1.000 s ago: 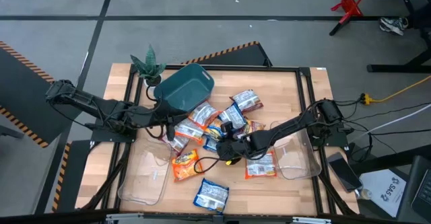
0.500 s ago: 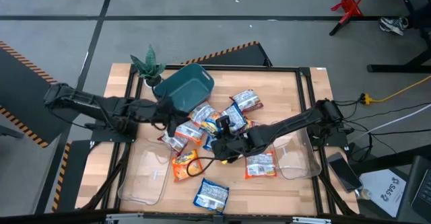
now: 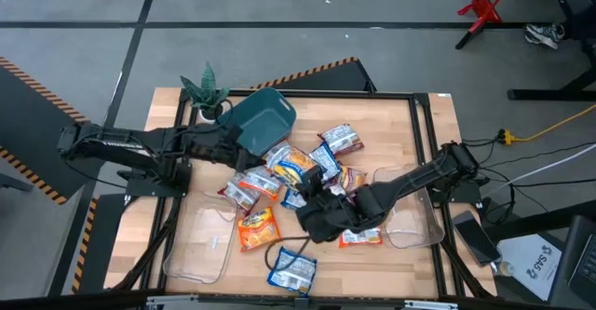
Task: Sort Maruchan noodles
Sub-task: Put the blue noodle into the blue bin
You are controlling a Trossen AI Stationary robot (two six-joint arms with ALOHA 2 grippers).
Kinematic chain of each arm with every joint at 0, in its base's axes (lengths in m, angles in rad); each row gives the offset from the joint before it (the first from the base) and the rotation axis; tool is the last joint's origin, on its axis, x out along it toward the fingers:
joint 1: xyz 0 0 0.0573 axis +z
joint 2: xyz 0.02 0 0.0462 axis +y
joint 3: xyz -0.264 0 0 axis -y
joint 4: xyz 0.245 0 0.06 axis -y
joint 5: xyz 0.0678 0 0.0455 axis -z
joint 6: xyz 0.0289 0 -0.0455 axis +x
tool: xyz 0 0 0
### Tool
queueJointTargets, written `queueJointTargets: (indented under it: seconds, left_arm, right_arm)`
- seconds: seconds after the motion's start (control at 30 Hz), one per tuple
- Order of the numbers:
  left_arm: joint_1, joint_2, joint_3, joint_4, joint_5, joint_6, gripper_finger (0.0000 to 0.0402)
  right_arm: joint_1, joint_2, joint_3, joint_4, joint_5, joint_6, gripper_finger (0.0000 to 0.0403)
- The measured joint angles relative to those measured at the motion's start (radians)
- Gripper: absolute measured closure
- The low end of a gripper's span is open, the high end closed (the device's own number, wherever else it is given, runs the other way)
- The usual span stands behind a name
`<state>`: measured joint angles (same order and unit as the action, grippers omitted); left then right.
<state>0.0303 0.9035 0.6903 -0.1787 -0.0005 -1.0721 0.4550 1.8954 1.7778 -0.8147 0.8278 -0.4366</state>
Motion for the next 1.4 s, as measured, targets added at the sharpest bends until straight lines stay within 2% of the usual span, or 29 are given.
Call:
queueJointTargets:
  seconds: [0.13,0.27,0.37,0.53,0.8,0.93,1.4]
  left_arm:
    - [0.003,0.000,0.000,0.031,-0.016,-0.110,0.0211]
    - [0.012,0.000,0.000,0.222,-0.008,-0.149,0.0211]
    - [0.010,0.000,0.000,0.297,0.024,-0.154,0.0212]
    - [-0.015,0.012,0.000,0.273,0.037,-0.178,0.0211]
    - [-0.024,0.127,0.000,0.371,0.136,-0.194,0.0209]
    - [-0.022,0.164,-0.002,0.435,0.122,-0.177,0.0209]
    - [-0.003,0.145,-0.001,0.456,0.134,-0.201,0.0209]
  right_arm:
    - [0.027,0.000,0.005,0.008,0.052,-0.039,0.0403]
    - [0.039,0.000,0.005,0.012,0.059,-0.038,0.0403]
    - [0.044,0.000,0.005,0.012,0.118,-0.042,0.0403]
    - [0.051,0.000,0.005,0.025,0.204,-0.084,0.0403]
    - [0.059,0.000,0.005,0.155,0.196,-0.203,0.0403]
    - [0.058,-0.001,0.006,0.172,0.199,-0.219,0.0402]
    - [0.075,-0.002,0.006,0.189,0.262,-0.277,0.0402]
